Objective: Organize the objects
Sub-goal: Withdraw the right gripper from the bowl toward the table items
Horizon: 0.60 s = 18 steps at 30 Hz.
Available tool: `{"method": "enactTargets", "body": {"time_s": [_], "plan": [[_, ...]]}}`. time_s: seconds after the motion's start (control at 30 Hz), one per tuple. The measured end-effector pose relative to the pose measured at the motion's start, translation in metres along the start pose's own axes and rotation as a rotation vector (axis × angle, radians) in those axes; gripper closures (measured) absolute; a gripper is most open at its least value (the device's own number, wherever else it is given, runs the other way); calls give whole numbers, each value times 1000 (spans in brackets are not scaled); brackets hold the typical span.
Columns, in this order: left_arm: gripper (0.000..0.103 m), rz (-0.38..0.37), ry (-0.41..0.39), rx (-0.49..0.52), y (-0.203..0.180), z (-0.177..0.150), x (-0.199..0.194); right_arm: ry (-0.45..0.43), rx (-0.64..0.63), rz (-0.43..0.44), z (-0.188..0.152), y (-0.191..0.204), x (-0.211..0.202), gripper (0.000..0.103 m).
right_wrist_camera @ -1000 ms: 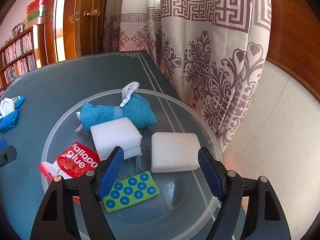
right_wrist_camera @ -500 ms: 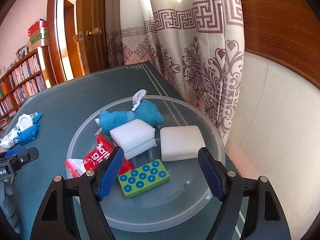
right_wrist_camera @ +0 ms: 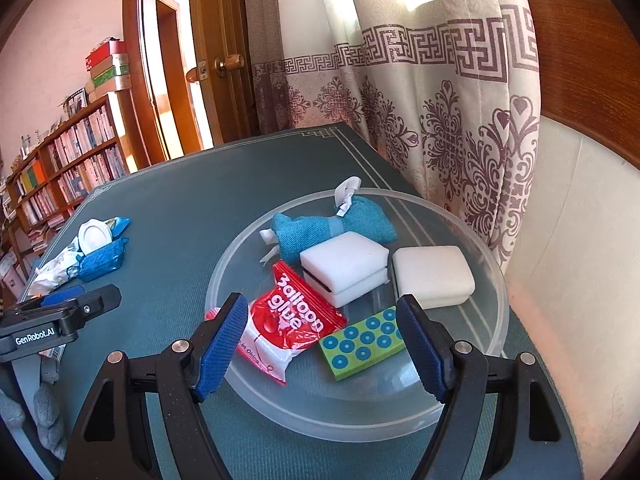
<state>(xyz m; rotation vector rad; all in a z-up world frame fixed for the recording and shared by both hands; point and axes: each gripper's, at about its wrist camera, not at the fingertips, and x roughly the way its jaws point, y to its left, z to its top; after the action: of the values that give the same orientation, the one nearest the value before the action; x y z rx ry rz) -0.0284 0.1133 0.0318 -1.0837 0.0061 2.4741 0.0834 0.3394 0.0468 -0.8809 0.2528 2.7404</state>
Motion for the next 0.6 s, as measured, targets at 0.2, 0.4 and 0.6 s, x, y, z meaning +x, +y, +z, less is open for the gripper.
{"method": "enactTargets", "body": {"time_s": [0.2, 0.4, 0.6], "plan": [[5, 19, -10, -17, 11, -2, -7, 1, -32, 53, -1, 20, -2, 25], [2, 71, -37, -52, 38, -4, -22, 40, -69, 127, -9, 45, 2, 25], [2, 141, -43, -125, 77, -9, -30, 69, -111, 183, -17, 69, 5, 25]]}}
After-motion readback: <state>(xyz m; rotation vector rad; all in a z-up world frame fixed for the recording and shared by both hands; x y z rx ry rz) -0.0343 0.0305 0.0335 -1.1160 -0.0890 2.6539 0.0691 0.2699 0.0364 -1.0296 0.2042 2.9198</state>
